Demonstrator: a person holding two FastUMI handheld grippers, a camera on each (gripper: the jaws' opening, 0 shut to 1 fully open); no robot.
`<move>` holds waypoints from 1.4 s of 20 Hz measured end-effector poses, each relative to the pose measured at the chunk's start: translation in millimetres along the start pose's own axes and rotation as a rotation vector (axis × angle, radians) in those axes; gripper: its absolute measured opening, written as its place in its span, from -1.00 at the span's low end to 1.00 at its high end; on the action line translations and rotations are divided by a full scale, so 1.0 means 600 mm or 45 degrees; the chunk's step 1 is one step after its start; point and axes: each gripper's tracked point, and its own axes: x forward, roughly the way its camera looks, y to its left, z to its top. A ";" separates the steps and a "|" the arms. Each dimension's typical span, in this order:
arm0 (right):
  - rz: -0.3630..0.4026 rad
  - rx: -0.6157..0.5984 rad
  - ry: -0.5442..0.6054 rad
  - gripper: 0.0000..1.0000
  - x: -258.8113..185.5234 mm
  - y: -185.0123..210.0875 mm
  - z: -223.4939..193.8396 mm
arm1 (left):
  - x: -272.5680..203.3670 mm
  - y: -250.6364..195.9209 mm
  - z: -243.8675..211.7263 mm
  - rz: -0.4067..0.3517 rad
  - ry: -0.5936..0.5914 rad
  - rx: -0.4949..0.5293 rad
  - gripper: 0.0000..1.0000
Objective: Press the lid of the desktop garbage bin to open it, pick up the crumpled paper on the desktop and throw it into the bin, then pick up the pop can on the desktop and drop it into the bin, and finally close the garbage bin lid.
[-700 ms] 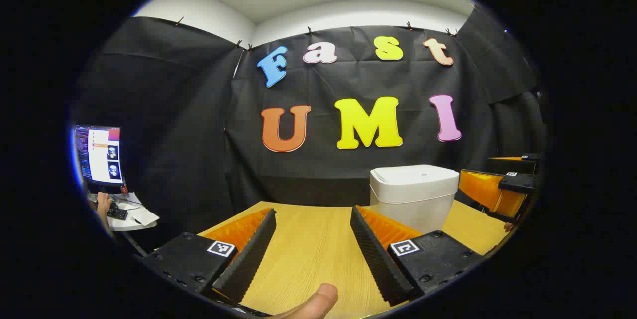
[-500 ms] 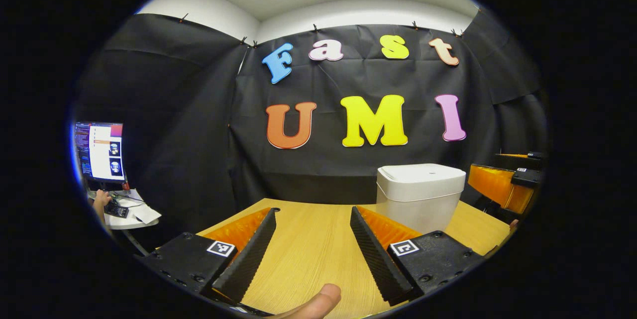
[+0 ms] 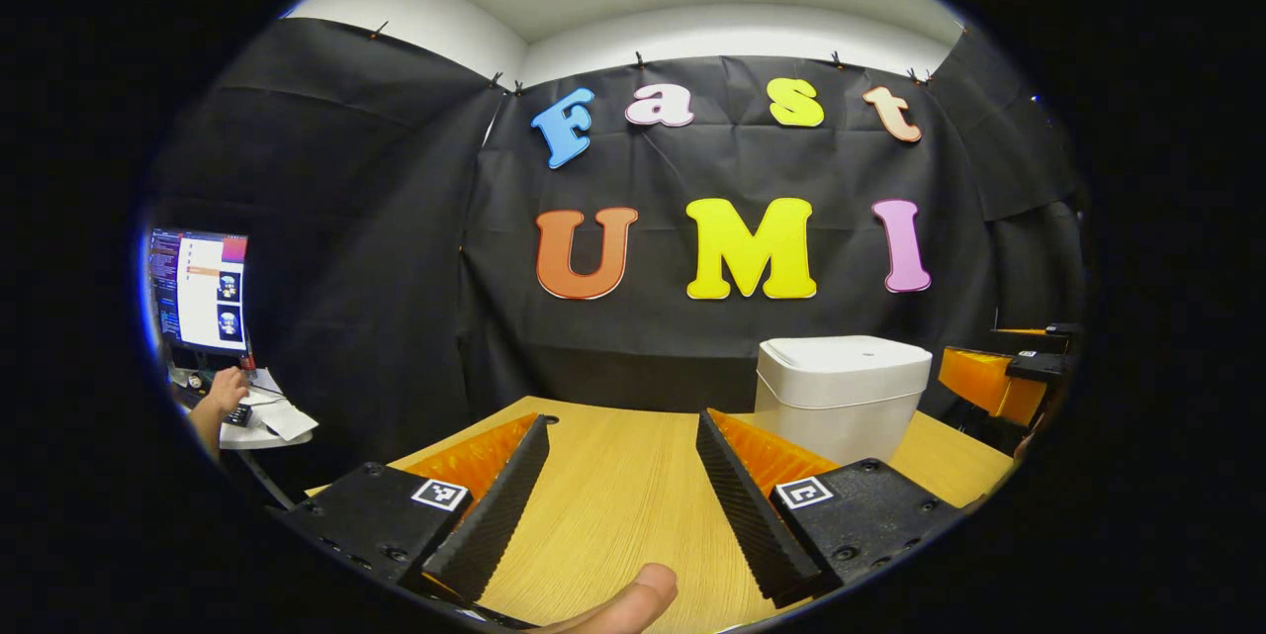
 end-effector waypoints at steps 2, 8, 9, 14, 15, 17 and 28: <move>-0.012 -0.024 -0.018 0.96 0.001 -0.004 0.005 | -0.001 -0.009 -0.002 -0.018 -0.003 0.001 0.94; -0.014 -0.065 -0.025 0.91 0.021 -0.007 0.014 | 0.005 -0.044 -0.019 -0.076 0.024 0.012 0.94; -0.016 -0.075 -0.031 0.91 0.026 -0.008 0.019 | 0.006 -0.049 -0.021 -0.083 0.031 0.005 0.94; -0.029 -0.119 -0.020 0.57 0.061 -0.011 0.029 | 0.022 -0.032 -0.034 -0.028 0.055 0.023 0.94; -0.026 -0.130 -0.014 0.42 0.069 -0.009 0.031 | 0.024 -0.029 -0.037 -0.023 0.066 0.016 0.94; -0.072 -0.127 -0.008 0.12 0.093 -0.020 0.041 | 0.026 -0.024 -0.039 -0.013 0.075 0.010 0.94; -0.015 0.069 0.227 -1.00 0.216 -0.012 0.016 | 0.032 -0.005 -0.039 0.006 0.066 0.012 0.94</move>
